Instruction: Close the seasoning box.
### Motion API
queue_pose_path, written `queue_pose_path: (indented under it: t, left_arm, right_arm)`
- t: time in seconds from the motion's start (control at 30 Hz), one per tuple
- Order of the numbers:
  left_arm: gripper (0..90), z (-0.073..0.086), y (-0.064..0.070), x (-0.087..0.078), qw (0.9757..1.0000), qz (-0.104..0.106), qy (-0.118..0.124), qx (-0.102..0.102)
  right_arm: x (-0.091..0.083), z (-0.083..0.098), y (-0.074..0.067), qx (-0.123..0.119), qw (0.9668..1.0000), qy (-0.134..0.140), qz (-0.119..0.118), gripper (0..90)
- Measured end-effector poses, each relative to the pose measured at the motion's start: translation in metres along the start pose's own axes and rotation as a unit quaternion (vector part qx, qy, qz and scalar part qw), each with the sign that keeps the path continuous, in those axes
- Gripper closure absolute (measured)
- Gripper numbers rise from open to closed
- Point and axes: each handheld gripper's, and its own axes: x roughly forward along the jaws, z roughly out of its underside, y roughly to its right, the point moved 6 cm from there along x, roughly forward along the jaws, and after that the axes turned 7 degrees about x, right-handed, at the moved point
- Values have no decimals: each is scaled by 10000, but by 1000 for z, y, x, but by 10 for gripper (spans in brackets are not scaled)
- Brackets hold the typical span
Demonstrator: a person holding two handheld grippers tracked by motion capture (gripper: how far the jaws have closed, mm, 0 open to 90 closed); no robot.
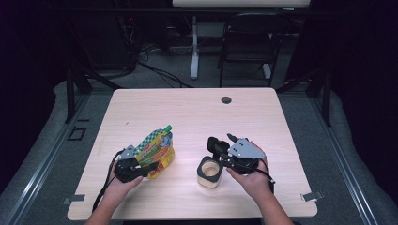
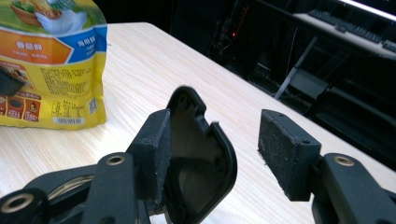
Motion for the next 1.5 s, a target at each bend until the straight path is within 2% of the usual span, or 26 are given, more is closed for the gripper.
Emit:
queue_pose_path:
  t: [0.17, 0.33, 0.47, 0.57, 0.63, 0.7, 0.77, 0.9, 1.07, 1.2, 1.23, 1.4, 1.5]
  left_arm:
    - [593, 0, -1, -5, 10000, -17, 41, 8]
    - [569, -1, 0, -6, 10000, 36, 71, 46]
    - [561, -1, 0, -8, 10000, 10, 41, 48]
    - [560, -1, 0, -8, 10000, -7, 61, 70]
    - [560, -1, 1, -8, 9999, 3, 56, 86]
    - [560, -1, 1, -9, 9999, 6, 53, 87]
    - [557, -1, 1, -10, 9999, 2, 36, 103]
    - [550, -2, 2, -10, 9999, -13, 73, 73]
    - [541, -2, 3, -12, 9999, -12, 103, 86]
    - [529, -3, 3, -15, 9999, -32, 126, 61]
    - [523, -2, 3, -15, 9999, -81, 143, 32]
    - [497, 0, 2, -18, 9998, -57, 179, -33]
    - [477, 4, 3, -21, 9999, -135, 33, 97]
  right_arm:
    - [6, 9, 2, 115, 9997, -224, -4, 433]
    - [10, 12, 5, 266, 9991, -324, -80, 439]
    - [10, 14, 4, 356, 9979, -454, -292, 549]
    - [9, 15, -1, 251, 9976, -479, -435, 601]
    - [7, 14, -1, 108, 9982, -472, -361, 664]
    - [4, 13, -1, 109, 9980, -452, -435, 715]
    - [2, 13, -3, 76, 9978, -422, -502, 743]
    - [-4, 13, -10, -150, 9970, -429, -619, 785]
    - [-13, 16, -25, -365, 9947, -505, -817, 741]
    - [-18, 18, -35, -390, 9935, -528, -924, 673]
    - [-19, 19, -37, -387, 9934, -545, -932, 653]
    - [-20, 29, -44, -288, 9916, -656, -1079, 568]
    - [-20, 37, -46, -174, 9905, -747, -1137, 503]
